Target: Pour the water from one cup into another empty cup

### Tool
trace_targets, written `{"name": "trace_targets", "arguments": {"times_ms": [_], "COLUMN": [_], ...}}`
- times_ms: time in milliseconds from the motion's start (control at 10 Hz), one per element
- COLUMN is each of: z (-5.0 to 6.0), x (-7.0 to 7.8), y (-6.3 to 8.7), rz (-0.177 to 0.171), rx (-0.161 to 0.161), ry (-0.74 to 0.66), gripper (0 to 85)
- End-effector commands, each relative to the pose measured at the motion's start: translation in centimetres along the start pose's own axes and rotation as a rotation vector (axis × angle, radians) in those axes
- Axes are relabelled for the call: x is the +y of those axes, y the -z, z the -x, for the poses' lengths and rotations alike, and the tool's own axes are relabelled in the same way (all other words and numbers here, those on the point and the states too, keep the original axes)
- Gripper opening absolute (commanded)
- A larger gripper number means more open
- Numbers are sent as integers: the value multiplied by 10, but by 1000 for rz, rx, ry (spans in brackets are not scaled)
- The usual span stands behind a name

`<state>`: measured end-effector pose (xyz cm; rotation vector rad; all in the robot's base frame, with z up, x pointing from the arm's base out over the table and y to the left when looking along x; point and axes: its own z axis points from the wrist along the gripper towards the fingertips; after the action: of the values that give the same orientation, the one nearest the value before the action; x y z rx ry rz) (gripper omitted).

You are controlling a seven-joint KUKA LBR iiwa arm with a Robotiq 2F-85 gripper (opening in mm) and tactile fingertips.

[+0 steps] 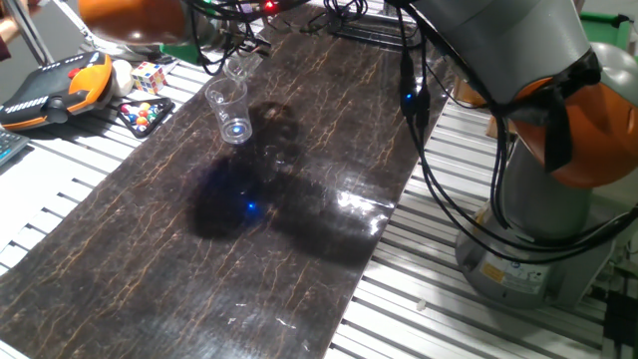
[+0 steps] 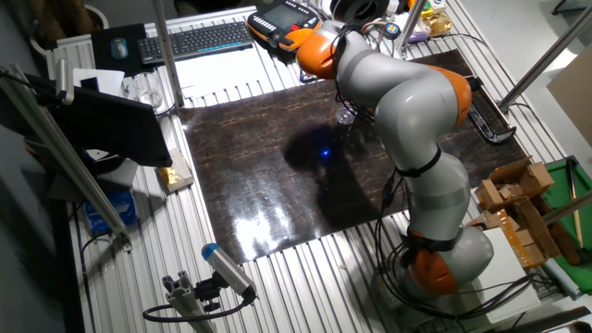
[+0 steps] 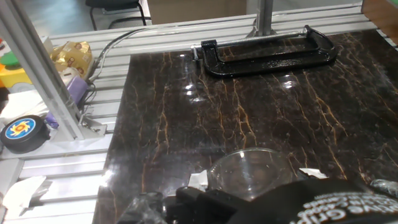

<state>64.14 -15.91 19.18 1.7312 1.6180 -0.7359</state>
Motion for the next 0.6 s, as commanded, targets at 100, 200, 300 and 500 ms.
{"name": "trace_targets", "arguments": {"times_ms": [100, 200, 300, 500], "z": [0, 0, 0, 0], "x": [0, 0, 0, 0], "y": [0, 0, 0, 0], "rz": [4, 7, 11, 12], "rx": [21, 28, 26, 20], "ry": [-5, -7, -9, -5], "gripper": [7, 7, 7, 7]}}
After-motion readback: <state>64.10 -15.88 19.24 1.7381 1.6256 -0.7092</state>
